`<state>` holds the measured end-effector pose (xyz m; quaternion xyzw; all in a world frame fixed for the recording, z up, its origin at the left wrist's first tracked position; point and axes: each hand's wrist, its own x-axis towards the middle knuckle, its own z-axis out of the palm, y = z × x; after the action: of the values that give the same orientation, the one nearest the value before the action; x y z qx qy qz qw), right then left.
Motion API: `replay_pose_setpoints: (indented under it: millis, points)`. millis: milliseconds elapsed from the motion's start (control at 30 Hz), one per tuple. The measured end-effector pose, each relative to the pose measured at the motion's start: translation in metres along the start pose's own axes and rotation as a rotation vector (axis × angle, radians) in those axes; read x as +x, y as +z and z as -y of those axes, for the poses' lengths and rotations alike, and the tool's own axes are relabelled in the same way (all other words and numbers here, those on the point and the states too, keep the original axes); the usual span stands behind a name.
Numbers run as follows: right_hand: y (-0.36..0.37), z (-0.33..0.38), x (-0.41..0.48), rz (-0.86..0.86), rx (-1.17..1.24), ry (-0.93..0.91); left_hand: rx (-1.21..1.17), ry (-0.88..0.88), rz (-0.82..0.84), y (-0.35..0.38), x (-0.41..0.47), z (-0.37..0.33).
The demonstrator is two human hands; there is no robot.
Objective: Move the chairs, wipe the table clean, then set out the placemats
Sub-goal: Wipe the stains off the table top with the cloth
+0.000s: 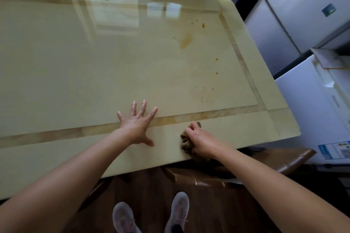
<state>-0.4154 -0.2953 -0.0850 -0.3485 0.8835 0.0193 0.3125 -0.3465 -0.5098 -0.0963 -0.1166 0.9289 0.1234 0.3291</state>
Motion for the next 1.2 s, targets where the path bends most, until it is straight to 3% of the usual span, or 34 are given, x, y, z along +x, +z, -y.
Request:
replay_pose_setpoints:
  millis: [333,533,800,933,1200]
  points:
    - [-0.024,-0.148,-0.017,0.011,0.069,0.237,-0.065,-0.079,-0.003,-0.02,0.042,-0.083]
    - [-0.021,-0.158,-0.012,-0.027,0.046,0.265,-0.13,-0.143,0.041,-0.024,0.055,-0.089]
    - [-0.01,-0.063,0.018,-0.105,-0.134,-0.267,-0.136,-0.172,0.036,-0.021,0.056,-0.091]
    - [-0.008,-0.064,0.032,-0.16,-0.222,-0.354,-0.135,-0.178,0.035,-0.021,0.056,-0.091]
    - [-0.037,-0.158,0.037,-0.146,-0.236,0.018,-0.146,-0.177,0.041,-0.022,0.055,-0.091]
